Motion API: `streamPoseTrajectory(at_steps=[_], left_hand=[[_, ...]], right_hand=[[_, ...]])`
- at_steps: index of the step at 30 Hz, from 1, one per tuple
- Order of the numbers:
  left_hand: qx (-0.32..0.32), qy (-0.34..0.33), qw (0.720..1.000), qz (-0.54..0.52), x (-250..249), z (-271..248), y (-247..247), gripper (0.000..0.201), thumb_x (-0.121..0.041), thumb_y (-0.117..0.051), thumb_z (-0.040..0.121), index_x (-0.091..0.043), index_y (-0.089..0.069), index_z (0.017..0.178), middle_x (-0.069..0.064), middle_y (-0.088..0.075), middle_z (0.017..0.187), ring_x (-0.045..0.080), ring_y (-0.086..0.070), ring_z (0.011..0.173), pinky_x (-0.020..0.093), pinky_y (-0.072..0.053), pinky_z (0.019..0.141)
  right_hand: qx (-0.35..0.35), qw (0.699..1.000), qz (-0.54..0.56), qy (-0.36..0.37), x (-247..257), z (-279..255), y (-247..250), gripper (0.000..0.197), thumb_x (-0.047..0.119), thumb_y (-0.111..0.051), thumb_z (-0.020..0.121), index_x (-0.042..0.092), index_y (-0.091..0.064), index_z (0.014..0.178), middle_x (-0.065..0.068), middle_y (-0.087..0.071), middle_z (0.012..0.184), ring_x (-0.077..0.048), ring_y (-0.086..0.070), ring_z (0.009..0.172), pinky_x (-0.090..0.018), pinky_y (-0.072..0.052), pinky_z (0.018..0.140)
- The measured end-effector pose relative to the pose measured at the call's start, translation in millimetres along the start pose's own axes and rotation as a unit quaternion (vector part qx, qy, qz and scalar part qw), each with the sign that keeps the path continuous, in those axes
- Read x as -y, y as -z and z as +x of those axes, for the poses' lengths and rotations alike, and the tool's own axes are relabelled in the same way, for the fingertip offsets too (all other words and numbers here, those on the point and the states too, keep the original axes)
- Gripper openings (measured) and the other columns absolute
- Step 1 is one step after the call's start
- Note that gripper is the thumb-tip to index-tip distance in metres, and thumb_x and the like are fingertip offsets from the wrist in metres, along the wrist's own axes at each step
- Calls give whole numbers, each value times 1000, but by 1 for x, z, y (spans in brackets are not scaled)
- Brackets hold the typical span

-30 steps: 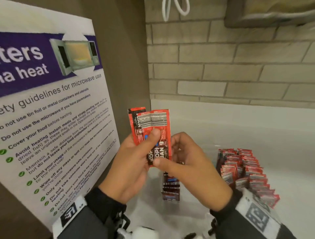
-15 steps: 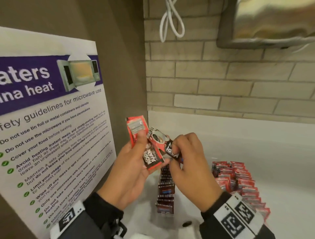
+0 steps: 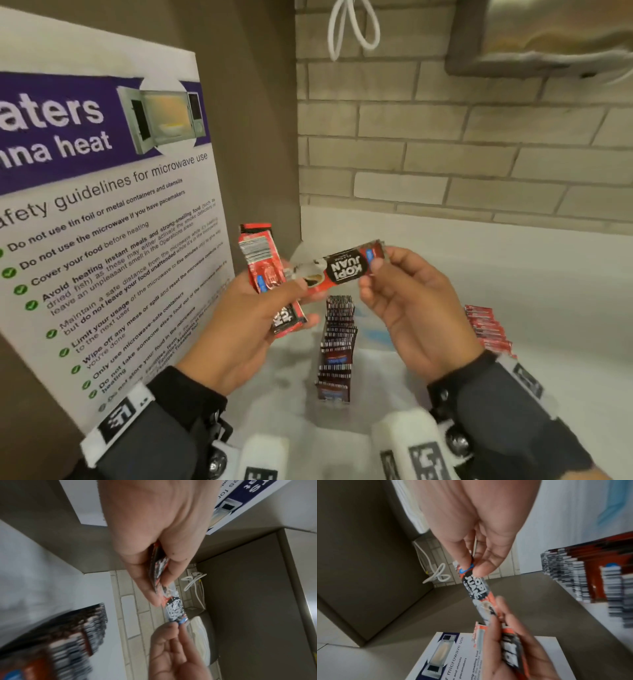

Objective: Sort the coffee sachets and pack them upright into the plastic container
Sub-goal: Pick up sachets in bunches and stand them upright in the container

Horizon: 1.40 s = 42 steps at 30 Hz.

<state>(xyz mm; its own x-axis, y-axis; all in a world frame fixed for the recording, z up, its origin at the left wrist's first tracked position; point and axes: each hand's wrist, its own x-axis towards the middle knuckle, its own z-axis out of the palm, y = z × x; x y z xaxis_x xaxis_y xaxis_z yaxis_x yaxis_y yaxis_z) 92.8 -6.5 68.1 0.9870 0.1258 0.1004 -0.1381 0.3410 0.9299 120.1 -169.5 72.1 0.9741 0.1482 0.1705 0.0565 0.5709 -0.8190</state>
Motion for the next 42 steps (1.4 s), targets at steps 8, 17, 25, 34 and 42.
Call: streamPoseTrajectory(at_steps=[8, 17, 25, 34, 42], left_hand=[[64, 14, 989, 136, 13, -16, 17, 19, -28, -63, 75, -14, -58, 86, 0, -64, 69, 12, -59, 60, 27, -53, 58], [24, 33, 986, 162, 37, -28, 37, 22, -35, -65, 71, -16, -57, 79, -3, -50, 59, 11, -50, 55, 29, -53, 63], [21, 46, 987, 153, 43, -29, 41, 23, -31, -66, 71, -12, -57, 82, 0, -50, 60, 12, -49, 55, 29, -51, 60], [29, 76, 985, 153, 51, -31, 46, 25, -29, -68, 71, -10, -58, 84, 0, -51, 61, 13, -50, 55, 32, -53, 63], [43, 95, 984, 145, 56, -33, 44, 23, -24, -77, 76, -11, -59, 81, 0, -51, 62, 13, -50, 55, 29, -51, 59]], right_hand=[[38, 951, -240, 193, 34, -27, 19, 10, 12, -65, 76, 17, -64, 84, 2, -68, 71, -13, -60, 59, -21, -50, 55], [147, 876, -432, 157, -9, -53, 46, 9, 17, -70, 76, 19, -62, 76, 7, -65, 72, -4, -63, 64, -7, -44, 58], [177, 828, -484, 221, -14, -42, 43, 6, 30, -61, 81, 26, -57, 81, 9, -60, 79, -9, -63, 74, -19, -53, 64], [181, 808, -521, 206, -29, -41, 47, 15, 18, -68, 77, 27, -56, 80, 12, -57, 82, -7, -59, 74, -25, -51, 61], [139, 818, -545, 123, -46, -42, 48, 42, 5, -78, 70, 31, -46, 69, 8, -54, 75, -14, -59, 72, -32, -52, 62]])
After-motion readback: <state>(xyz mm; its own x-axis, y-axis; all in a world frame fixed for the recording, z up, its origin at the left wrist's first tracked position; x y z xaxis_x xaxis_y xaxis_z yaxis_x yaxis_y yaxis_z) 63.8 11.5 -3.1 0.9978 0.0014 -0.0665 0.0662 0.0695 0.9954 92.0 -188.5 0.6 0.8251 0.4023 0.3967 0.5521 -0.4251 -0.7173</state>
